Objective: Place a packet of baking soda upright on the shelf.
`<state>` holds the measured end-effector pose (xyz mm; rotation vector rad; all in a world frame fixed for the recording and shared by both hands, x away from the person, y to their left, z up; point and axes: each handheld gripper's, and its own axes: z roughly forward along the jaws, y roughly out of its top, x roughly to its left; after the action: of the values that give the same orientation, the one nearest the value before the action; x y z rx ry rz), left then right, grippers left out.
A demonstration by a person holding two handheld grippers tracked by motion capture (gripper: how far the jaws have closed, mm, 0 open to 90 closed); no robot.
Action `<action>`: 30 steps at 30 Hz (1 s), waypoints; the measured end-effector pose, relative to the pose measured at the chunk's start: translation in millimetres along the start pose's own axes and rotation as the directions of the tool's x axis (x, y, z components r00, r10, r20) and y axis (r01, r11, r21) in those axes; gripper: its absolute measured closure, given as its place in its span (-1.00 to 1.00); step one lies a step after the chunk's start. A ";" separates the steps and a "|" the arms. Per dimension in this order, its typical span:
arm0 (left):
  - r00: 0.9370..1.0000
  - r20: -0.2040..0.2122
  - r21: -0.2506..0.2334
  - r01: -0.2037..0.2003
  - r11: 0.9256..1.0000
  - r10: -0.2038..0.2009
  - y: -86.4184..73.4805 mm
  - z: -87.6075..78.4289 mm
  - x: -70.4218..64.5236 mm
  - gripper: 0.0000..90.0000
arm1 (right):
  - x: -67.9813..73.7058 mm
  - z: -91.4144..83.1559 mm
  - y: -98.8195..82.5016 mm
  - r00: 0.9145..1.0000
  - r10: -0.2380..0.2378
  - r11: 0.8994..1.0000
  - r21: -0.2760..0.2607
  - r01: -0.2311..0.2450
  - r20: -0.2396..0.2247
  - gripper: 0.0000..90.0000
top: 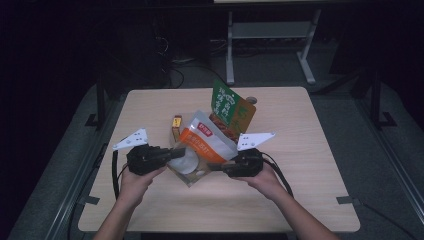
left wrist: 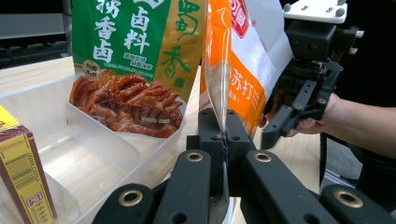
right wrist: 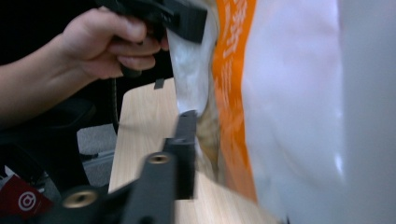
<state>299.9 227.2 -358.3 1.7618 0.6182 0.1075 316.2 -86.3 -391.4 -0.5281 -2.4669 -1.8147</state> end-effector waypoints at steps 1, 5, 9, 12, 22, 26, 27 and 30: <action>1.000 0.003 -0.004 0.007 1.000 -0.007 -0.7 0.5 0.0 0.99 | 0.4 -0.3 0.4 1.000 -0.003 1.000 -0.004 0.003 0.005 0.74; 1.000 0.011 -0.004 0.008 1.000 -0.008 -2.2 3.3 0.2 0.99 | 0.4 -5.7 1.3 1.000 -0.013 1.000 -0.013 0.013 0.017 0.96; 1.000 0.013 0.000 0.014 1.000 -0.014 -4.3 6.3 1.3 0.99 | 0.1 -9.0 2.0 1.000 -0.021 1.000 -0.015 0.021 0.012 0.98; 1.000 0.015 0.008 0.019 1.000 -0.019 -6.9 8.2 3.3 0.98 | 1.6 -9.8 2.4 1.000 -0.030 1.000 0.000 0.030 0.010 0.99; 1.000 -0.018 0.058 0.016 0.998 -0.015 -16.2 19.6 9.4 0.71 | 5.4 -10.6 3.9 0.998 -0.035 0.999 0.022 0.036 -0.055 1.00; 0.998 -0.067 0.048 0.003 0.999 0.000 -15.0 20.2 9.4 0.49 | 8.0 -10.4 5.0 0.995 -0.027 0.999 0.013 0.029 -0.092 1.00; 0.997 -0.074 0.044 0.006 0.999 -0.003 -14.6 19.2 10.0 0.43 | 9.3 -10.1 5.2 0.995 -0.030 0.999 0.013 0.031 -0.096 1.00; 0.995 -0.103 0.032 0.002 0.999 0.001 -13.7 15.1 11.4 0.22 | 10.6 -10.0 5.3 0.994 -0.033 0.999 0.016 0.035 -0.108 1.00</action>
<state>310.8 221.3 -378.1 1.7953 0.6983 0.1908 306.0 -91.6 -381.0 -0.3795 -2.4326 -1.7814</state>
